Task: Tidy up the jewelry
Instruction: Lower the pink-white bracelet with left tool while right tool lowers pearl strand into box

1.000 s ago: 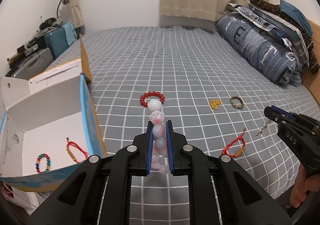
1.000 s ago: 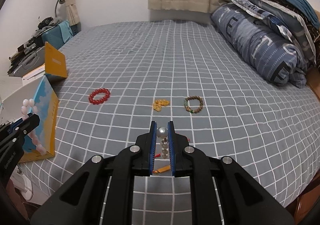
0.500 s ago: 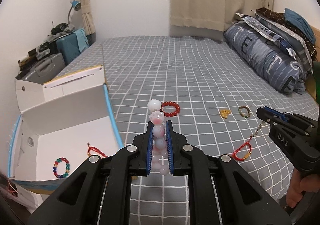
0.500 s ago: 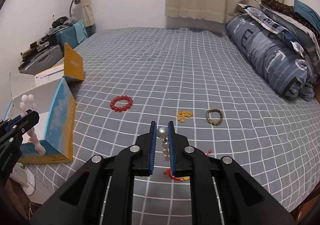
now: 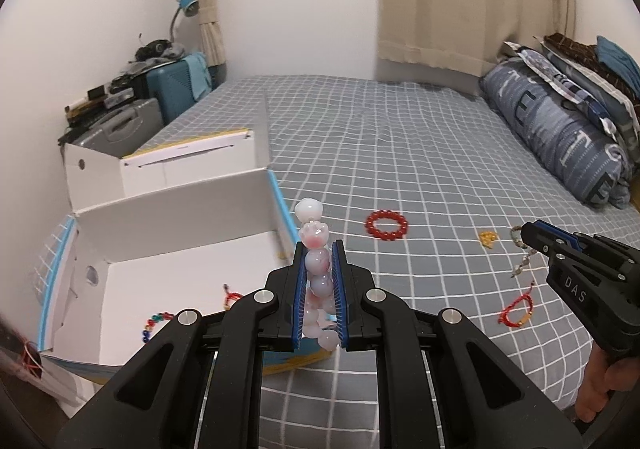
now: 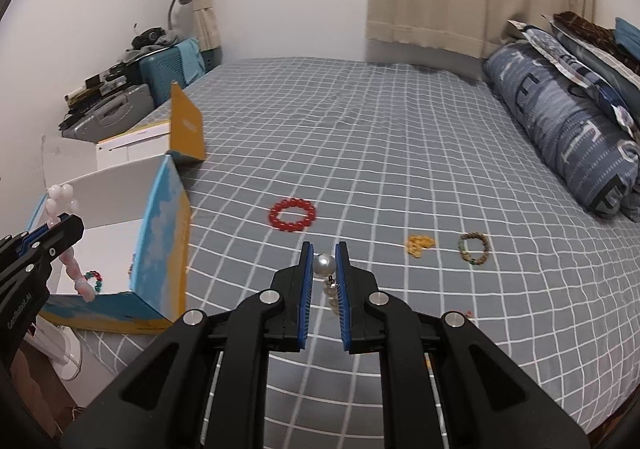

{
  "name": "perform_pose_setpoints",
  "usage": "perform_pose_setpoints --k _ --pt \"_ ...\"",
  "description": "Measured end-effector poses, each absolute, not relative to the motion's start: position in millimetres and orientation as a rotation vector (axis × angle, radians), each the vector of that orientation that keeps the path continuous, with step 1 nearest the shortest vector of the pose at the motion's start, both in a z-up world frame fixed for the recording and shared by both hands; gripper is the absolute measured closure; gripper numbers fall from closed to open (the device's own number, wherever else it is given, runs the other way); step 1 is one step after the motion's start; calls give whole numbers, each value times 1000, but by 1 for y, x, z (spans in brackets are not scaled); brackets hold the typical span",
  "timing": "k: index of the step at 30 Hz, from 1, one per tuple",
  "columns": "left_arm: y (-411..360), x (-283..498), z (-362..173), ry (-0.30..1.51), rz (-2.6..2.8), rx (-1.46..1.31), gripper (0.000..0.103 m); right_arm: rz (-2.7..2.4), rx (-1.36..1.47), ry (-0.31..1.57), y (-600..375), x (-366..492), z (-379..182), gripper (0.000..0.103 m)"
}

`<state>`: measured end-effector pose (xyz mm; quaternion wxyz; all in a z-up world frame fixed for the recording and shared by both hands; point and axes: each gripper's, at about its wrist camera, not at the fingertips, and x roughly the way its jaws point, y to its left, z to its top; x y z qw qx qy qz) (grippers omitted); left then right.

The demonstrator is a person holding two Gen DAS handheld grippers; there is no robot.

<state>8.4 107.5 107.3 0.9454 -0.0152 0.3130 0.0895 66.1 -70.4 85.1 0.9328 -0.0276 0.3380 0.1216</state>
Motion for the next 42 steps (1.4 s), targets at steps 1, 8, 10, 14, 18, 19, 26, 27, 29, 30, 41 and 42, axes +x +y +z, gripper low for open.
perform_pose_setpoints --k 1,8,10,14,18,19,26,27,29,30,41,42 --pt "112 7 108 637 190 -35 91 256 -58 691 -66 66 86 92" --pt "138 -1 111 632 231 -54 91 313 -61 680 -29 69 94 92" --pt "148 -5 112 630 247 -61 91 327 -66 675 -19 69 96 92" --pt "164 -7 114 630 278 -72 91 363 -74 670 5 69 99 92" --pt "181 -13 115 629 310 -77 91 403 -84 670 31 68 98 92" --pt "186 -14 115 629 319 -79 91 411 -85 672 37 68 97 92" --pt "216 -21 112 634 380 -96 91 470 -102 664 75 63 100 92" --pt "220 -22 112 634 387 -98 91 478 -105 659 82 62 101 92" --pt "227 -25 112 631 399 -103 91 495 -113 652 93 60 102 92" --pt "230 -26 112 629 406 -103 91 503 -115 650 98 59 103 92" --pt "274 -32 96 657 479 -134 91 563 -184 653 153 54 87 92" --pt "277 -31 93 664 483 -136 91 563 -188 655 156 54 85 92"
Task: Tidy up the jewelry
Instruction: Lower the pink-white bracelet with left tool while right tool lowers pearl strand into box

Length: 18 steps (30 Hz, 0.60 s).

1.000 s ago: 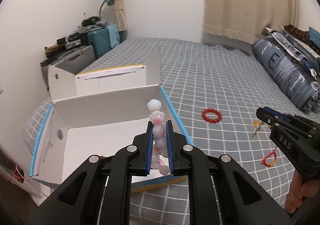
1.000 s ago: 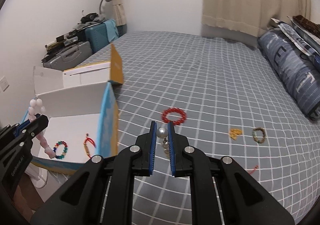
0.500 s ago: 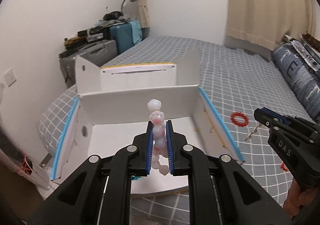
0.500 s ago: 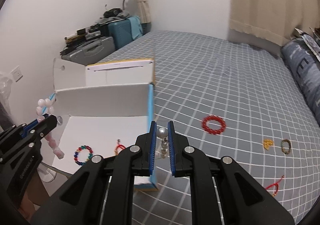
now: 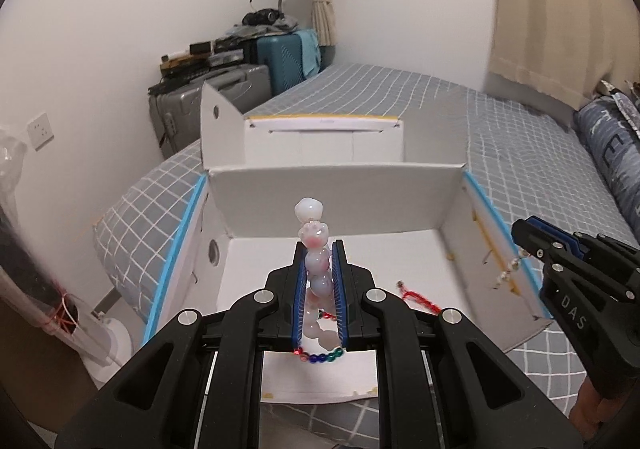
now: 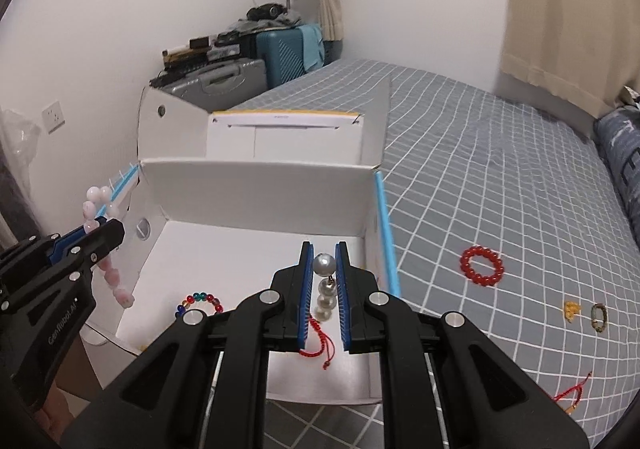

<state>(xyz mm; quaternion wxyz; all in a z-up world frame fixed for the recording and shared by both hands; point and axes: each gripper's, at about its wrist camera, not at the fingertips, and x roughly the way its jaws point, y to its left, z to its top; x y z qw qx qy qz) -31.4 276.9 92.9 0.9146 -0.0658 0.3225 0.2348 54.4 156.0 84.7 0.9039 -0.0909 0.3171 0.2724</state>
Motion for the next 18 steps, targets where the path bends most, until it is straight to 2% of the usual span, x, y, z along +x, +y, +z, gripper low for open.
perform_pose_setpoints --k 9,18 --pt "304 -22 69 738 513 -168 91 555 -201 741 180 68 60 92" --pt "321 6 42 887 497 -223 91 523 -237 880 195 85 32 92"
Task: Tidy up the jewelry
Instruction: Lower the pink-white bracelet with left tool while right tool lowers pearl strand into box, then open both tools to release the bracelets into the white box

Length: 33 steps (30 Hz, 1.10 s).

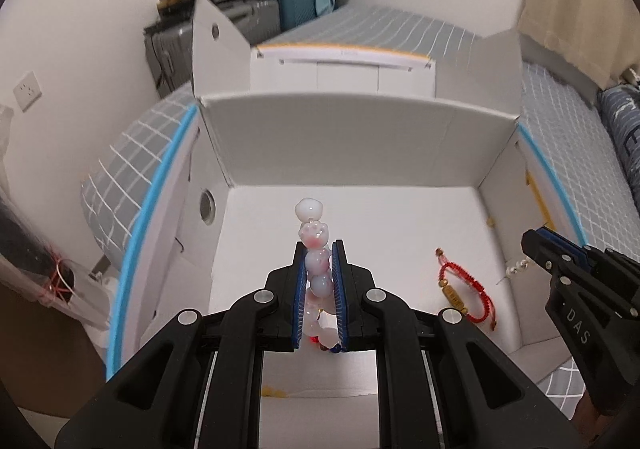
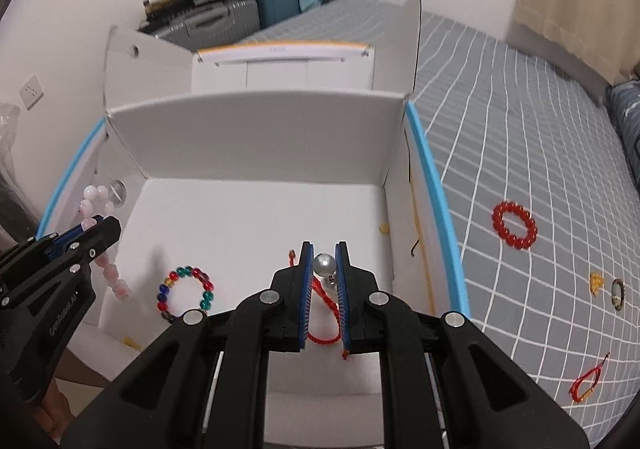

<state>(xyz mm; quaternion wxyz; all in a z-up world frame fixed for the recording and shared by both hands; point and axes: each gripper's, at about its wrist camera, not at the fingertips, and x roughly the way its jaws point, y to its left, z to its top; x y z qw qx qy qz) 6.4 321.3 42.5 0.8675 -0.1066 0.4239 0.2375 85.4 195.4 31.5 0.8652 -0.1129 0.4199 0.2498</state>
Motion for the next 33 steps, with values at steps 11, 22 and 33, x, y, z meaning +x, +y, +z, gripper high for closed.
perform_pose_setpoints --k 11,22,33 --pt "327 18 23 972 498 -233 91 501 -260 976 202 95 9 92" --pt "328 7 32 944 518 -247 60 524 -266 927 204 88 16 55" --pt "327 -17 58 834 556 -246 14 522 -233 848 193 78 41 16"
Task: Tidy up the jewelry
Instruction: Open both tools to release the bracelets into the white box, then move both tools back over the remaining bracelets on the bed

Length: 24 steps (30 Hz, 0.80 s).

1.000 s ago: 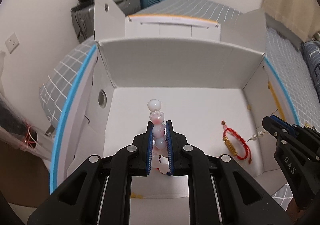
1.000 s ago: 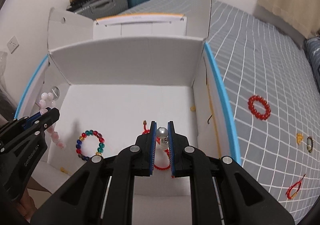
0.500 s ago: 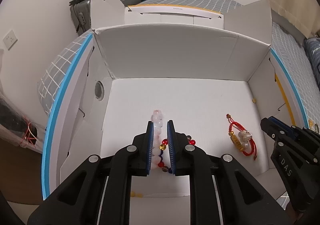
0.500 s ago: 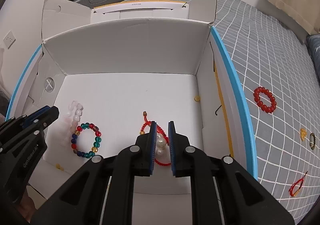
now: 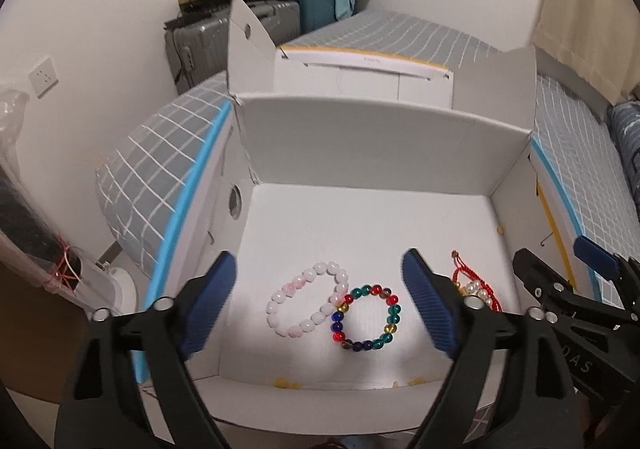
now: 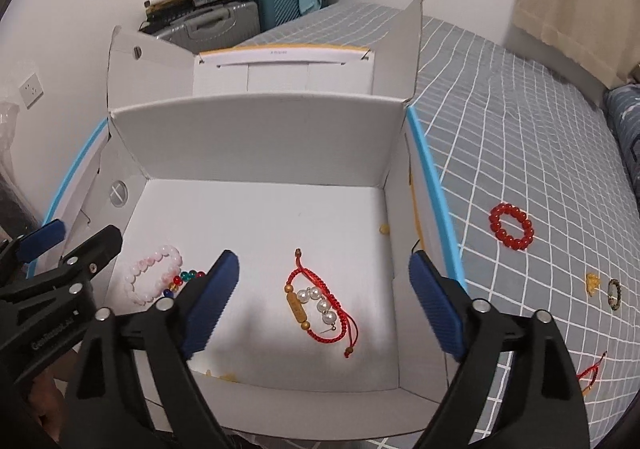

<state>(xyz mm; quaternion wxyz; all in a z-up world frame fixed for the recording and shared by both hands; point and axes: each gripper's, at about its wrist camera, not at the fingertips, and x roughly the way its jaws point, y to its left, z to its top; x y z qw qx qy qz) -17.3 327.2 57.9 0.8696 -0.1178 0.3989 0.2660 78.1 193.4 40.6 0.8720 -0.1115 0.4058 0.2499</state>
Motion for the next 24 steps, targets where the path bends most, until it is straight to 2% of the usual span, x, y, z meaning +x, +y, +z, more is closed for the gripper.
perform_pose_setpoints --k 1,5,24 --pt "326 -19 60 822 561 -243 10 522 -229 846 192 78 41 12" --pt "320 -18 65 814 558 -223 6 501 -212 821 183 76 48 9" --pt "279 -12 86 789 491 -174 6 398 -189 770 116 68 79 8"
